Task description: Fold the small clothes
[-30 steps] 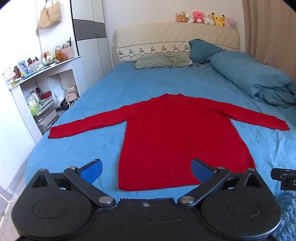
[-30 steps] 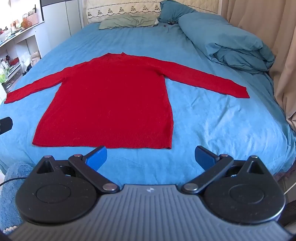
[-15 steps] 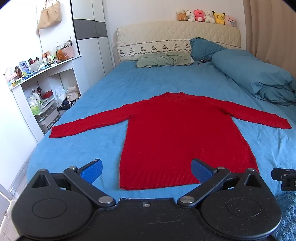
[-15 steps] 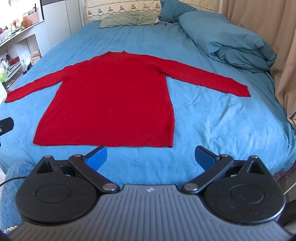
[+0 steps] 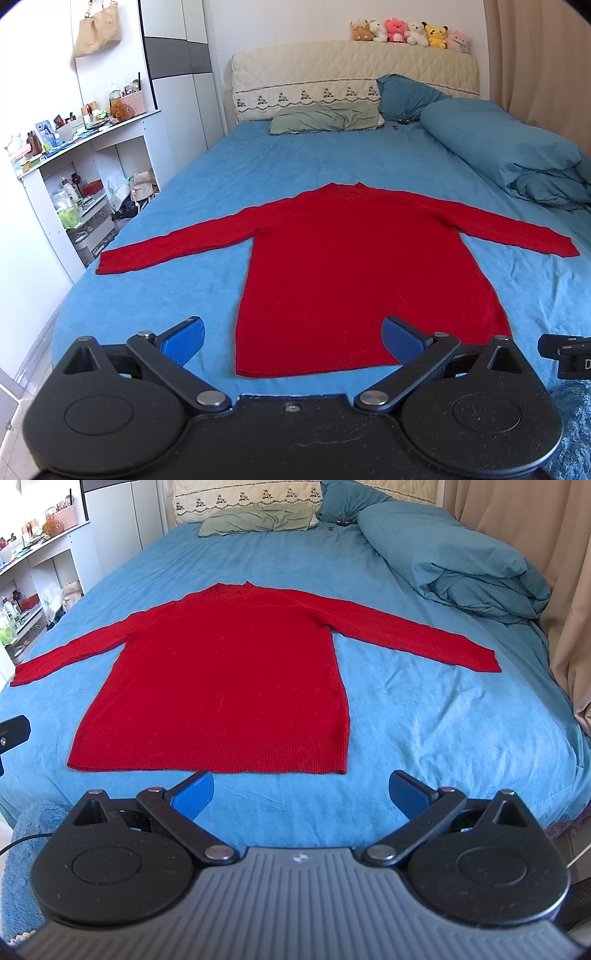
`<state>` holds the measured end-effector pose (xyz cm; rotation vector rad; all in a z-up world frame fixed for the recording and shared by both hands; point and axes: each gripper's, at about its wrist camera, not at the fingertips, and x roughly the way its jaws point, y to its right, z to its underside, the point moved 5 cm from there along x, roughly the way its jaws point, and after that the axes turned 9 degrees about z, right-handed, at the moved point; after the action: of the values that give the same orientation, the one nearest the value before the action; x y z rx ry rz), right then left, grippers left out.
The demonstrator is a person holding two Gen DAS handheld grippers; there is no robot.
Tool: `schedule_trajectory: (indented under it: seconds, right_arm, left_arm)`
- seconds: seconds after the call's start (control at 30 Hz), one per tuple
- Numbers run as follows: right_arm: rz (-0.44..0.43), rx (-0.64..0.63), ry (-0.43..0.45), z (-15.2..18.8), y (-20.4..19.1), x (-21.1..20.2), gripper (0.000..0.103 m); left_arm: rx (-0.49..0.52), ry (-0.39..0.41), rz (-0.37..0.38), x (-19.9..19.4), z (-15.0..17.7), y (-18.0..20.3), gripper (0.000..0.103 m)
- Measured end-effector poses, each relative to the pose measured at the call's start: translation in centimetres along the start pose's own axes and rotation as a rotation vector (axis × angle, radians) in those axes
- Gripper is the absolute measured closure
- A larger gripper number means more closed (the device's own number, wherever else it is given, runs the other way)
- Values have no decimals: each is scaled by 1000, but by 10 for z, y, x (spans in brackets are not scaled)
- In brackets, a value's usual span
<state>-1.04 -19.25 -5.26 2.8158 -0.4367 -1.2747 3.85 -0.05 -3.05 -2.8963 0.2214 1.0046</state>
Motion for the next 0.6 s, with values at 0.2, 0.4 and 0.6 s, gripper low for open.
schedule_trajectory:
  seconds: [0.2, 0.4, 0.6]
  right_arm:
    - [-3, -4, 0, 0, -1, 0, 0]
    - [-8, -2, 0, 1, -2, 1, 0]
    - [-7, -1, -1, 1, -4, 0, 0]
  left_arm:
    - [2, 1, -1, 0, 0, 0, 0]
    - [4, -1, 0, 1, 1, 0, 0]
    - [3, -1, 0, 2, 0, 1, 0]
